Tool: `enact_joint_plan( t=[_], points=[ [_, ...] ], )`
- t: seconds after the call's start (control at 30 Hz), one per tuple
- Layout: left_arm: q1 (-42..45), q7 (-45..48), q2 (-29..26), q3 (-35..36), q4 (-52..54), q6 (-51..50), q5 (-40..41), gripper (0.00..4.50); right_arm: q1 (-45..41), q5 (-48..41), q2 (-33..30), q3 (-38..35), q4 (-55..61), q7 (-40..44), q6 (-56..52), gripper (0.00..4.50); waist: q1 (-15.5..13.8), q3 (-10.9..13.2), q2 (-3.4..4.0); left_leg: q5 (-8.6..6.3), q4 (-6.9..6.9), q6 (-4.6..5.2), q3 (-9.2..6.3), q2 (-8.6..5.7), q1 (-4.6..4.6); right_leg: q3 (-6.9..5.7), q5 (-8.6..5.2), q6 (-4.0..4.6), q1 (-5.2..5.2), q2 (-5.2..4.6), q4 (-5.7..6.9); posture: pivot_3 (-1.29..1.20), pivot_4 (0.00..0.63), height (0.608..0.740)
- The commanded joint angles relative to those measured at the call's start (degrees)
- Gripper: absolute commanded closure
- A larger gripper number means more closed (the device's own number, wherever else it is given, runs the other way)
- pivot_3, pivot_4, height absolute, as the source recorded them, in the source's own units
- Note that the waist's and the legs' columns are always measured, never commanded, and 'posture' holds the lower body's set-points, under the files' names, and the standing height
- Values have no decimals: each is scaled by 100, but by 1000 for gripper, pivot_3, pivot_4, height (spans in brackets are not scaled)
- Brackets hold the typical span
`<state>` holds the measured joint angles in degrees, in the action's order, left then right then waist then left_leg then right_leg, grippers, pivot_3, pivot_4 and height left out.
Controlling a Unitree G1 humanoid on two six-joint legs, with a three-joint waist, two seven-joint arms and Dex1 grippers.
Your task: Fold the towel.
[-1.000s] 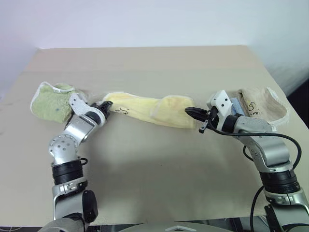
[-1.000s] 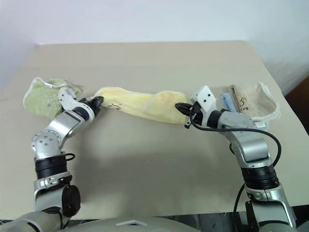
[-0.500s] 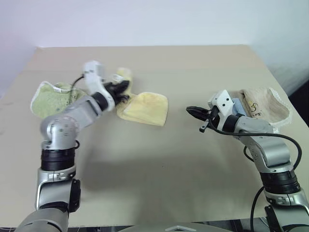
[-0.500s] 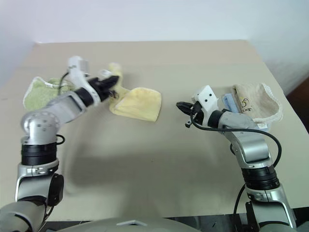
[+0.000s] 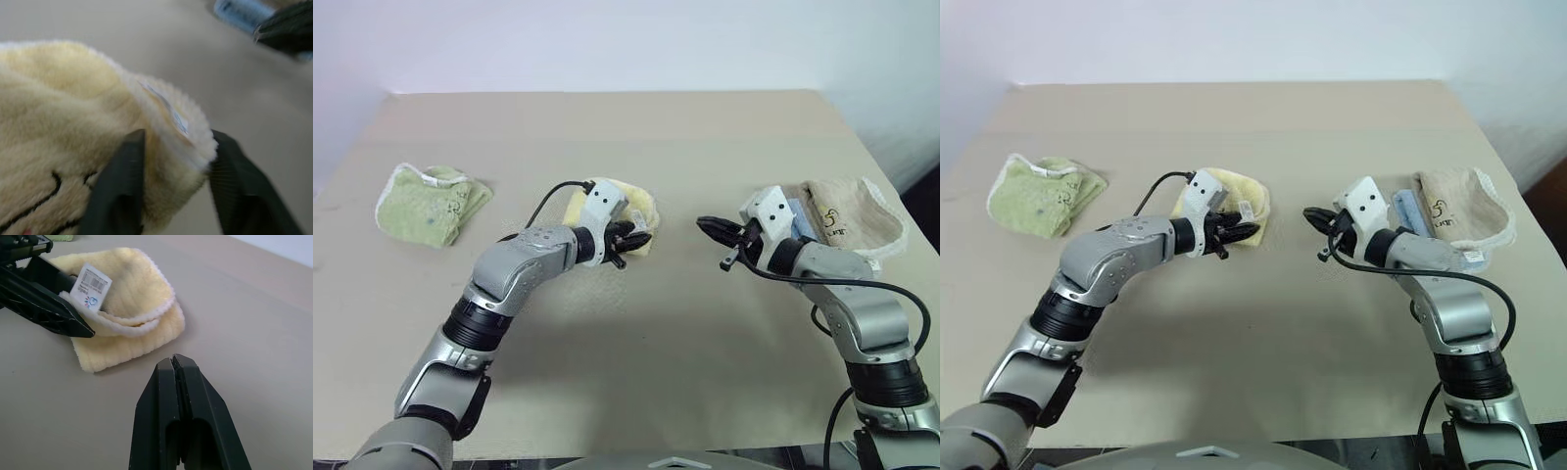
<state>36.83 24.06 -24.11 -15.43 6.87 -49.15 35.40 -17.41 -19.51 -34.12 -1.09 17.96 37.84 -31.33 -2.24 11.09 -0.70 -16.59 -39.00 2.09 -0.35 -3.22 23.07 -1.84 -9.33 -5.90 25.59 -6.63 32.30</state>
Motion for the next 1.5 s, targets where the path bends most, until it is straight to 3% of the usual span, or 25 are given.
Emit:
enact_joint_plan(
  t=[0.03,0.17,0.37,0.5,0.83,1.0,1.5],
  points=[
    [-7,181,97,449,243,-43,136,1374,-93,-90,21,-140,223,-51,-5,4500,3,0,0,0,-2,0,0,-1,4,0,0,0,3,-1,0,0,150,728],
    [-195,334,88,863,546,-179,363,68,-307,-64,119,-79,124,-101,39,4500,19,0,0,0,-2,0,1,-1,12,1,1,0,15,0,3,0,150,728],
    [-309,5,-70,1903,412,180,194,68,-842,-105,485,81,-73,-215,-77,4500,19,0,1,4,-4,-6,0,2,12,1,4,3,20,5,11,0,150,728],
    [-356,-77,-322,1763,33,704,-599,955,-1276,-87,896,356,-372,-250,-73,4500,12,0,1,5,-6,-7,0,-1,11,0,5,4,19,5,14,0,150,728],
    [-385,504,-205,1127,-266,1318,-1331,4481,-1864,314,1936,1079,-2019,-292,195,4500,51,-1,1,13,-5,-22,2,-7,14,1,16,15,23,2,18,0,150,728],
    [-500,544,-392,297,-881,1483,-2325,4481,-1887,700,2131,1329,-2972,-395,194,4500,172,-1,2,13,-7,-20,3,-16,9,5,15,16,34,-4,76,0,150,728],
    [-538,747,-234,384,-979,1621,-2711,4481,-1883,853,2216,1264,-3078,-323,235,4500,203,-2,3,19,-8,-30,3,-7,-9,10,15,15,40,0,94,0,150,728]
  ],
)
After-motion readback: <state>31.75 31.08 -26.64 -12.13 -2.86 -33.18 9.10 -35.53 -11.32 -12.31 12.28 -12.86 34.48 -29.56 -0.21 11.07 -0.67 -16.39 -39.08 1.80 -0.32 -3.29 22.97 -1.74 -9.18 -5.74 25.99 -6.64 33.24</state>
